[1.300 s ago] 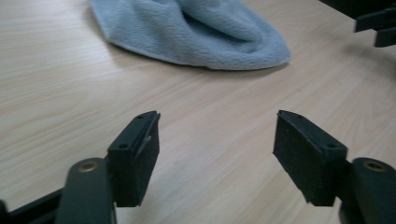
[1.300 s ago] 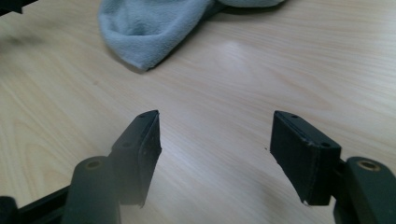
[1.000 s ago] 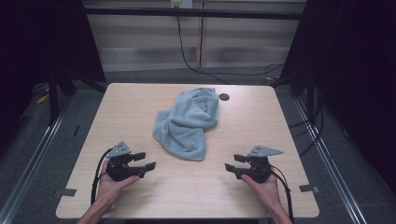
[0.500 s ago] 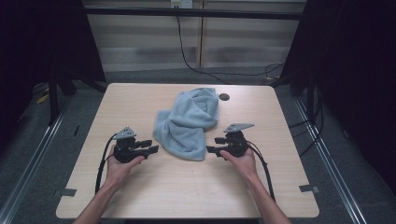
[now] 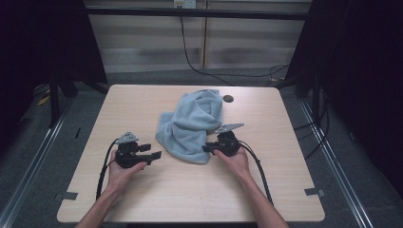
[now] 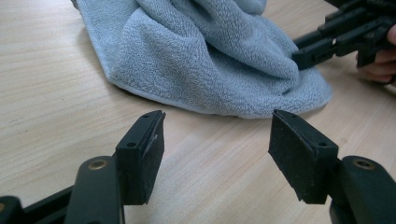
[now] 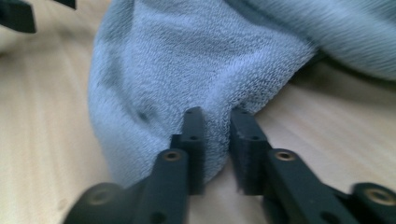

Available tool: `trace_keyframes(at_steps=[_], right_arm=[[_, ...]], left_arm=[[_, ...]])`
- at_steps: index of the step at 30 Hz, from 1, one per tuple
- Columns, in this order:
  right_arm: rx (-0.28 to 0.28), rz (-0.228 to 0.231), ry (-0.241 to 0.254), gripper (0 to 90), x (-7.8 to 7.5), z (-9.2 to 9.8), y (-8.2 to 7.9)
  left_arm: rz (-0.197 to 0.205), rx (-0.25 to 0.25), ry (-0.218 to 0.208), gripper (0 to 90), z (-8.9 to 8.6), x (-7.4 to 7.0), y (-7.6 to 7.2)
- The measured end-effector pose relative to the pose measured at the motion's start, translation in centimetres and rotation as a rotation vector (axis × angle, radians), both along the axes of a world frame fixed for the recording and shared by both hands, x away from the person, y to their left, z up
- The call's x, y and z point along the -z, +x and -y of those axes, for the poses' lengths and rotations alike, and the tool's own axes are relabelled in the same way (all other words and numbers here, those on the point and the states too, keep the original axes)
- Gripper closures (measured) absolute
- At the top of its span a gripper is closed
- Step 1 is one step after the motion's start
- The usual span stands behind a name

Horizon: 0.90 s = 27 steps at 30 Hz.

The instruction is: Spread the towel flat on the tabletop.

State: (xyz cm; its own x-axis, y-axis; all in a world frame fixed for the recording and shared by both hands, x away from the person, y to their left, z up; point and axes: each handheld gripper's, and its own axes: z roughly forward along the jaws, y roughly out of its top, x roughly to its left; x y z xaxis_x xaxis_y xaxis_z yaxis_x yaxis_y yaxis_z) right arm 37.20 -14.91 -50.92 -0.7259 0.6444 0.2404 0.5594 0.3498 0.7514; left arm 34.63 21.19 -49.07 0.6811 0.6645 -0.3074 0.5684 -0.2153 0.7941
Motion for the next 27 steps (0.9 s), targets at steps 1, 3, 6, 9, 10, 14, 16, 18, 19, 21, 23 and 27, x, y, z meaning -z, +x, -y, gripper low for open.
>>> trace_keyframes(at_steps=[1,3,6,9,10,14,16,18,19,21,23,27], right_arm=[[-0.002,-0.006,0.007,82.5,0.1,0.0,-0.1],[-0.004,-0.018,0.016,84.4,0.0,0.0,-0.7],[-0.027,-0.025,0.019,84.7,0.1,-0.2,-1.8],[-0.065,-0.03,0.017,85.0,0.2,-0.3,-3.2],[-0.073,-0.026,0.018,85.0,0.2,-0.3,-3.6],[-0.099,-0.033,0.009,85.1,0.1,-0.1,-5.0],[-0.111,-0.041,0.017,85.2,0.1,0.1,-5.9],[-0.127,-0.043,0.004,85.2,0.0,0.2,-6.6],[-0.127,-0.043,0.004,85.2,0.0,0.2,-6.6],[-0.152,-0.052,0.005,85.1,-0.1,0.4,-8.1],[-0.169,-0.061,0.013,84.9,-0.1,0.5,-9.2],[-0.164,-0.036,0.012,71.1,-0.8,1.1,-11.0]], left_arm=[[-0.014,-0.006,-0.019,35.1,-0.1,0.1,0.1],[-0.003,-0.021,-0.006,35.0,-0.3,0.0,0.1],[0.006,-0.026,-0.01,35.0,-0.4,-0.1,0.0],[0.013,-0.012,-0.006,35.6,-0.1,-0.2,0.0],[0.014,-0.005,-0.001,36.4,0.0,-0.2,-0.1],[0.017,0.033,0.014,40.4,0.7,0.0,-0.3],[0.02,0.042,0.013,42.3,1.0,0.0,-0.4],[0.024,0.051,0.012,42.6,1.3,0.0,-0.5],[0.024,0.051,0.012,43.0,1.3,0.0,-0.5],[0.027,0.065,0.014,43.0,1.6,-0.1,-0.6],[0.032,0.072,0.011,42.8,1.9,-0.2,-0.7],[0.029,0.09,-0.001,42.2,3.1,-0.5,-0.5]])
